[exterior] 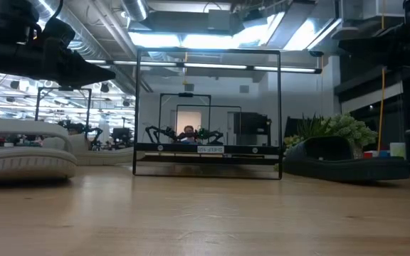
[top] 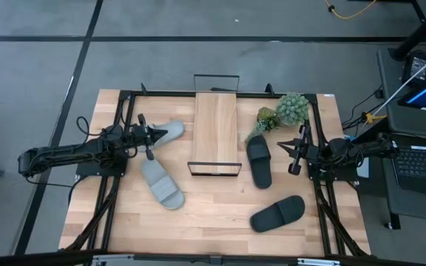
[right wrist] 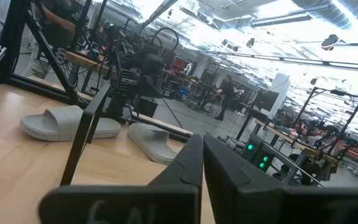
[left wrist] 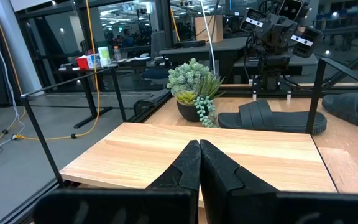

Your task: Pick and place slides into the shelf

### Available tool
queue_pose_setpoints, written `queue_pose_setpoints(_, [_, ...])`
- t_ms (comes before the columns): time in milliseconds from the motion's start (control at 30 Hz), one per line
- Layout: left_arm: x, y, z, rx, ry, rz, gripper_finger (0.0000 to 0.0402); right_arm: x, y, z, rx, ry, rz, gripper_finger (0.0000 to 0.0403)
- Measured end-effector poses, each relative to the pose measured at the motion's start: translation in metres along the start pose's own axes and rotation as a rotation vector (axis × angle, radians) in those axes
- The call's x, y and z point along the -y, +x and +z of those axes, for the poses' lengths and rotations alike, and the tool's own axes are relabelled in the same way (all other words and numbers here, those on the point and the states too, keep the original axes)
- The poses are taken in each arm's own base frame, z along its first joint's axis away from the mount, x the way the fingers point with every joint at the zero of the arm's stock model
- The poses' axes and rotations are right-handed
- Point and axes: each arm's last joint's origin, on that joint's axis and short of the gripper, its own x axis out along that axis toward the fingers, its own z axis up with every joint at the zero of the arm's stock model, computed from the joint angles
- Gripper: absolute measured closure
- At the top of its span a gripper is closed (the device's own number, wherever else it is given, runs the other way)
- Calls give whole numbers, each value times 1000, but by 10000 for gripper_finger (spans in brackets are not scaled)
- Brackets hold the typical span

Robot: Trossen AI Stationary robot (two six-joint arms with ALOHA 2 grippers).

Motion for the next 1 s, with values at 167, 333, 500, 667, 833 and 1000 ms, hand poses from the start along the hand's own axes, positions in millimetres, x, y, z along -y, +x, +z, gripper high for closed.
queue_pose_setpoints(167, [0, 0, 0, 0, 0, 0, 401, 0, 0, 0, 0, 0, 0, 386])
queue_pose_setpoints(333, [0, 0, 0, 0, 0, 0, 401, 0, 0, 0, 0, 3, 0, 386])
queue_pose_setpoints(500, [0, 0, 0, 0, 0, 0, 401, 0, 0, 0, 0, 2, 0, 386])
queue_pose_setpoints(667, [0, 0, 0, 0, -45, -2, 401, 0, 0, 0, 0, 46, 1, 386])
queue_pose_setpoints(833, [0, 0, 1, 5, -262, -12, 401, 0, 0, 0, 1, 191, 1, 386])
queue_pose_setpoints(1000, [4, 0, 0, -9, -266, -147, 401, 0, 0, 0, 1, 213, 1, 386])
